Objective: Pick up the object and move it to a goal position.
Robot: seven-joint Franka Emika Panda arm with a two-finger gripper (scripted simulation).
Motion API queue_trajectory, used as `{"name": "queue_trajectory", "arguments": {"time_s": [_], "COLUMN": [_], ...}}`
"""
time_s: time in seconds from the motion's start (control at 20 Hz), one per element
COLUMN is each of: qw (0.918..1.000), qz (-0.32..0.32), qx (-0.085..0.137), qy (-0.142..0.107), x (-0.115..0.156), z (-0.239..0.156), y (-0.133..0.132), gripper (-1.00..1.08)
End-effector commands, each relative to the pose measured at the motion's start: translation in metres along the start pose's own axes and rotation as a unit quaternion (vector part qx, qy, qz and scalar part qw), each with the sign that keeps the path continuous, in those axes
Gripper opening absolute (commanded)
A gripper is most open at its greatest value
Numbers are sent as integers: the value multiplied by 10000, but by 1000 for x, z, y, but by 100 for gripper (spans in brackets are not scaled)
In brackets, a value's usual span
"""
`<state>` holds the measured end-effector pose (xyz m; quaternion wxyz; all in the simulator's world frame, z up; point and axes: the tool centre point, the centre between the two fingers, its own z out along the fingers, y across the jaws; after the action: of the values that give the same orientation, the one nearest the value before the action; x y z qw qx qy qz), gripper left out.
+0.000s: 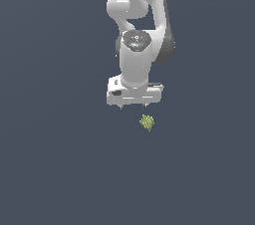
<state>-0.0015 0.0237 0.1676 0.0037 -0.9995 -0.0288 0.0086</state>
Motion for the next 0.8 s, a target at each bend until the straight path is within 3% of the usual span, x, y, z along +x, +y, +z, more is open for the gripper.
{"name": "queue_trajectory", "arguments": {"time_s": [0.0,0.45,0.75], "qw": [10000,9999,9999], "qz": [0,-43,-20], "qx": [0,110,108], "qy": [0,-17,-16], "x": [0,4,4], "z": [0,5,6], "y": [0,-24,-24], "gripper": [100,100,100]}}
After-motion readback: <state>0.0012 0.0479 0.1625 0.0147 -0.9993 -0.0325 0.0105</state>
